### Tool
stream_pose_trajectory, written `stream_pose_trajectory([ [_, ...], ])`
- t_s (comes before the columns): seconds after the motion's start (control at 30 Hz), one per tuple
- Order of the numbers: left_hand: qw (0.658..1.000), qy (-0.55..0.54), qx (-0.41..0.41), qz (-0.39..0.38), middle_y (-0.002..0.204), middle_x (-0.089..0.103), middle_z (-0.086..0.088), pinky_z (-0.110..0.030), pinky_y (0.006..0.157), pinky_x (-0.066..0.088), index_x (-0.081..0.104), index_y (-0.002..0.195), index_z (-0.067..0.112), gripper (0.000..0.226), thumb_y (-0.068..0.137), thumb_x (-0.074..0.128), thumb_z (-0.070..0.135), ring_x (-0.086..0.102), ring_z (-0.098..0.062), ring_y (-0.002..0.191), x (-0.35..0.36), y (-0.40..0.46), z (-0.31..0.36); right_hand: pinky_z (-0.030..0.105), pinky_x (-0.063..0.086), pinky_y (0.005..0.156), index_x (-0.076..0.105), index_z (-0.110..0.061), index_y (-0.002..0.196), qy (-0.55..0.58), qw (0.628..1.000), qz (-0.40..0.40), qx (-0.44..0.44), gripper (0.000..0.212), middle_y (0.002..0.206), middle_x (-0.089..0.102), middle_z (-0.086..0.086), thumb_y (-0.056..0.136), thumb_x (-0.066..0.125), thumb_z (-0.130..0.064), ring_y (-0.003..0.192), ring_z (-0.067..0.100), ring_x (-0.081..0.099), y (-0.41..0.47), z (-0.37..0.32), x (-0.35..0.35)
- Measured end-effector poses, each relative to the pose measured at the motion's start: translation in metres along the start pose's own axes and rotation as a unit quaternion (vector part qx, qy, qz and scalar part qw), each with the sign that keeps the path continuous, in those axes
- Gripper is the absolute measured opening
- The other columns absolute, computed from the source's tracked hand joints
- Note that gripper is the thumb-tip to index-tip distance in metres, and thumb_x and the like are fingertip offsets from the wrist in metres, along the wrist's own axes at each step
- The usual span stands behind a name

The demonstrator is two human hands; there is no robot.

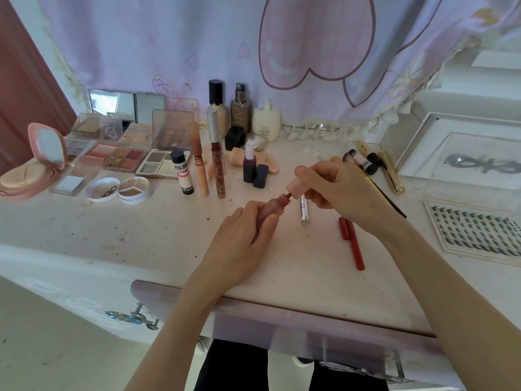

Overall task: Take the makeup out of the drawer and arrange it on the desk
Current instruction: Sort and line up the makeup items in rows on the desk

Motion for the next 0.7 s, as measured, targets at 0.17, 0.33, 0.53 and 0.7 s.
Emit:
stream_pose_trajectory([
  [0.17,0.998,-0.051,0.016,0.019,0.089,0.039,0.015,-0.008,0.072,0.031,0.048,0.102,0.026,0.014,0.094,0.039,0.032,0.039,0.0,0.086,-0.006,0.001,0.003,0.01,0.038,0.046,0.068,0.0,0.087,0.036,0.999,0.018,-0.02,0.03,0.056,0.06,-0.007,0.089,0.058,-0.028,0.043,0.001,0.048,-0.001,-0.005,-0.003],
  [0.33,0.986,-0.136,-0.002,0.094,0.095,0.04,0.01,0.0,0.074,0.032,0.05,0.112,0.028,0.018,0.095,0.046,0.022,0.04,0.014,0.084,-0.024,-0.004,0.001,0.02,0.045,0.054,0.067,-0.015,0.095,0.128,0.991,-0.036,0.01,0.042,0.081,0.069,0.001,0.083,0.046,-0.049,0.064,0.01,0.059,-0.008,-0.003,0.011],
  [0.53,0.967,-0.208,-0.039,0.143,0.105,0.061,0.001,-0.01,0.078,0.044,0.058,0.109,0.029,0.021,0.091,0.054,0.02,0.056,0.0,0.088,-0.032,-0.007,-0.001,0.007,0.041,0.054,0.067,-0.021,0.096,0.049,0.997,-0.051,-0.015,0.013,0.07,0.064,-0.013,0.083,0.068,-0.02,0.056,-0.008,0.056,-0.01,-0.002,0.037],
  [0.7,0.951,-0.26,-0.054,0.16,0.106,0.067,-0.003,-0.02,0.084,0.049,0.063,0.112,0.022,0.026,0.089,0.058,0.011,0.063,-0.01,0.095,-0.032,-0.01,0.001,0.005,0.041,0.058,0.067,-0.026,0.087,0.062,0.997,-0.019,-0.046,0.011,0.066,0.063,-0.018,0.081,0.07,-0.018,0.06,-0.01,0.056,-0.01,-0.006,0.055],
])
Point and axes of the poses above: each hand's wrist, its own y-axis towards the middle knuckle, its own x-axis out of the palm, z = x × y, the point moved 3 cm from there along y, towards the middle knuckle
